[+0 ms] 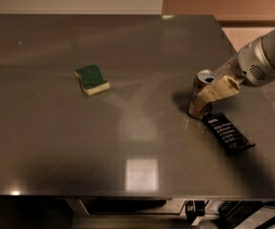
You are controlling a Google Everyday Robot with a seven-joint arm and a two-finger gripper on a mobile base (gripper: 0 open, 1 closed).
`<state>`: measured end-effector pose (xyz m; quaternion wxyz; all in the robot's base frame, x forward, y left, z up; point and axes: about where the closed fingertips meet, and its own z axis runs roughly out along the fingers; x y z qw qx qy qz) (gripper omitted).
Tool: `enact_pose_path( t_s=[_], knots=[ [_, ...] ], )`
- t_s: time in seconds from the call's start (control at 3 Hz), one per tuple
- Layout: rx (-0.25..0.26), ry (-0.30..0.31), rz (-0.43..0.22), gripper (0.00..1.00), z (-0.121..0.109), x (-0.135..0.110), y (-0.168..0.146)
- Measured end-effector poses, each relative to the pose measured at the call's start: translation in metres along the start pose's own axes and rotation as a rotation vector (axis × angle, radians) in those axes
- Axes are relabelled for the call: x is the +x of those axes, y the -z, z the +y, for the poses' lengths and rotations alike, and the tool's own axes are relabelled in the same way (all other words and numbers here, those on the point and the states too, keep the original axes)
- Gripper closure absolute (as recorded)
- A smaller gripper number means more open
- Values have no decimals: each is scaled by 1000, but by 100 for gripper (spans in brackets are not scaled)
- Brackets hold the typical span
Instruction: Move orange can near rxbar chocolate
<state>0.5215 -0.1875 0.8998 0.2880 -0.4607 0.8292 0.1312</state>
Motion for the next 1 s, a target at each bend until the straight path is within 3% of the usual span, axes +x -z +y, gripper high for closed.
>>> enact_pose_path(
  t_s=[0.33,0.67,1.0],
  knots=[
    [-2,3,1,12,1,-1,-1],
    [-3,6,1,0,2,-2,-1],
    [-3,6,1,0,2,-2,-1]
  ],
)
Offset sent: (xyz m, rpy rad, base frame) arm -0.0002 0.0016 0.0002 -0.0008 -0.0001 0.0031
